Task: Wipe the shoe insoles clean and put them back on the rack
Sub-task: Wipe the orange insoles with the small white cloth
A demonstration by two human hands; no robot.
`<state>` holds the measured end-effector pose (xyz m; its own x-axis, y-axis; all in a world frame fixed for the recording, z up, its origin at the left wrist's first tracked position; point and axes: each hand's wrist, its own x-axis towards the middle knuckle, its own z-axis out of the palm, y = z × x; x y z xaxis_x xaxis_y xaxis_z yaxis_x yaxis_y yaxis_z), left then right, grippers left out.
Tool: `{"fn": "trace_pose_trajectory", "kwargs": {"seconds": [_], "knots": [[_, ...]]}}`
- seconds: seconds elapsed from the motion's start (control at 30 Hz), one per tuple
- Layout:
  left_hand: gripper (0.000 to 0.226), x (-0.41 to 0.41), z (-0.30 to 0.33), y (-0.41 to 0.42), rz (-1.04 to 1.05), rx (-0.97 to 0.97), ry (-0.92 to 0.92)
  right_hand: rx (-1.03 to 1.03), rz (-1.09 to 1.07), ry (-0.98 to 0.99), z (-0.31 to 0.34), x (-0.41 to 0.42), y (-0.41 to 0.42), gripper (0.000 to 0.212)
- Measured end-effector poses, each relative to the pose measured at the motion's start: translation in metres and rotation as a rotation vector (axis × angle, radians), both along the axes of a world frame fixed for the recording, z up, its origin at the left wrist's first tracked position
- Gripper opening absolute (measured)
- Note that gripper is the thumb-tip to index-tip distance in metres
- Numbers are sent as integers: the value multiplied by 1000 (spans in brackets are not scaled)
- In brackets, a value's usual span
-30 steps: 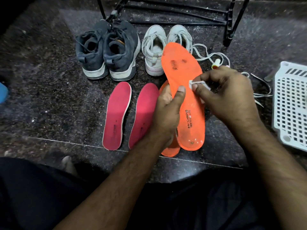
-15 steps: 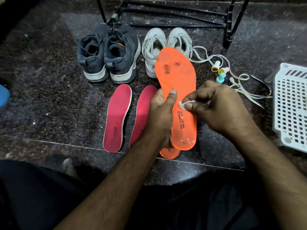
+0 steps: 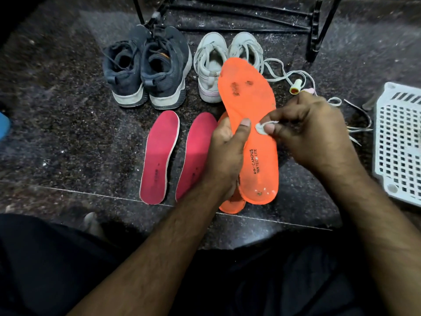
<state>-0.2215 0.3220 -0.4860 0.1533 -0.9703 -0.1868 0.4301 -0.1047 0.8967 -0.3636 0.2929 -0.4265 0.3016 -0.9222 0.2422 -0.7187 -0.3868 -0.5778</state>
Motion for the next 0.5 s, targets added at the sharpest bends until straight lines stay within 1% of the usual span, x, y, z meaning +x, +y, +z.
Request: {"fn": "trace_pose_trajectory", "kwargs": {"seconds": [0.07, 0.13, 0.17, 0.3, 0.37, 0.43, 0.5], "knots": [[27, 2, -2, 0, 17, 0, 12, 8, 44, 25, -2, 1, 1, 17], [28, 5, -3, 0, 39, -5, 44, 35, 161, 63, -5, 10, 10, 18], [27, 6, -3, -1, 47, -1, 48, 31, 186, 74, -6, 13, 11, 18], [24, 2, -3, -1, 41, 5, 16, -19, 50, 41, -2, 1, -3, 18], [25, 3, -4, -1, 68, -2, 22, -17, 90, 68, -3, 4, 0, 18], [28, 5, -5, -1, 99, 3, 22, -1, 196, 146, -7, 17, 15, 16], [29, 5, -5, -3, 112, 9, 21, -7, 202, 183, -8, 22, 17, 16]]}}
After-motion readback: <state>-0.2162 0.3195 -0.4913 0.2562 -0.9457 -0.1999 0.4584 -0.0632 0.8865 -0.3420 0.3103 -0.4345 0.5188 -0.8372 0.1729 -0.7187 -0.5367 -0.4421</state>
